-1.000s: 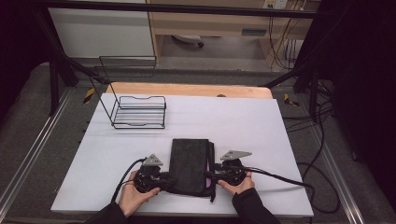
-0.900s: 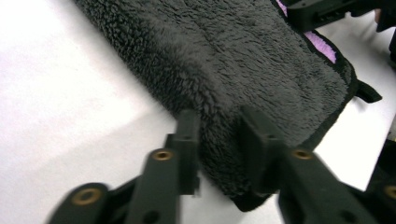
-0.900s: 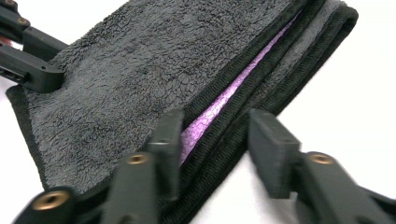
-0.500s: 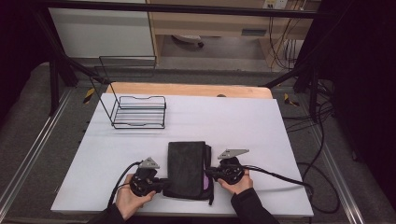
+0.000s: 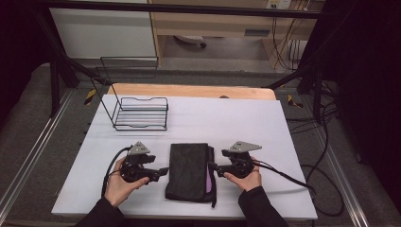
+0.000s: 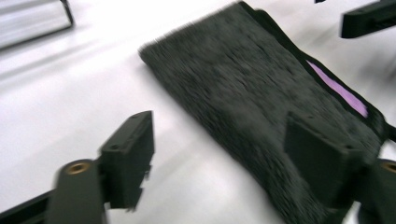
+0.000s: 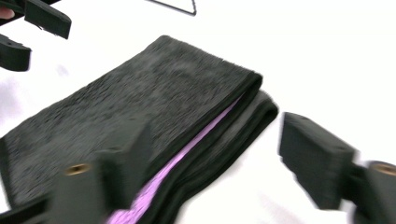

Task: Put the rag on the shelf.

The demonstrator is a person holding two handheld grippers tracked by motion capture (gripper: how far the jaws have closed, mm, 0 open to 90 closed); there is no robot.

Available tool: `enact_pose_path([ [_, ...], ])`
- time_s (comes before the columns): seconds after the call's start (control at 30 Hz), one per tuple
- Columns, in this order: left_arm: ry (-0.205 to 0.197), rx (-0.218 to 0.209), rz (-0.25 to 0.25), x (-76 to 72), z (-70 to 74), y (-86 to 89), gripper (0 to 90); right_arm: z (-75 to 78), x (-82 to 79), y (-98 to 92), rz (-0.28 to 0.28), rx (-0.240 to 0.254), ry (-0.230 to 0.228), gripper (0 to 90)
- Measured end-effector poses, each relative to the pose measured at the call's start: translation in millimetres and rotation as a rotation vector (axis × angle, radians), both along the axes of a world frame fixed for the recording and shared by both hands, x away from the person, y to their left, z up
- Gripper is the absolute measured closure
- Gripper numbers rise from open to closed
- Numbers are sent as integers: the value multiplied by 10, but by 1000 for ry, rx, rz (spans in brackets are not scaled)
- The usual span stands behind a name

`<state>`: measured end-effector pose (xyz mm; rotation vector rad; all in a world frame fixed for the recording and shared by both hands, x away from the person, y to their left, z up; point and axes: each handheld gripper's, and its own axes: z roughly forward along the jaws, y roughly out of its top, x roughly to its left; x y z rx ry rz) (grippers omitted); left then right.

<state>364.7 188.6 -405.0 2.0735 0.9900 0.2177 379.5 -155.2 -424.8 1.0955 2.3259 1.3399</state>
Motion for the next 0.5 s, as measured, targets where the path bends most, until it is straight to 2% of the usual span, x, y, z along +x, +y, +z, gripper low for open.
enact_pose_path([
  [0.23,-10,24,35,350,51,-86,129,3,85,-15,-19,-11,8,127],
  [0.37,-31,26,80,516,34,-129,125,-15,108,-10,-25,-16,15,105],
  [0.43,-46,41,82,592,15,-153,130,-25,119,-4,-26,-19,20,99],
  [0.5,-48,40,102,659,-13,-174,160,-33,129,1,-24,-17,25,97],
])
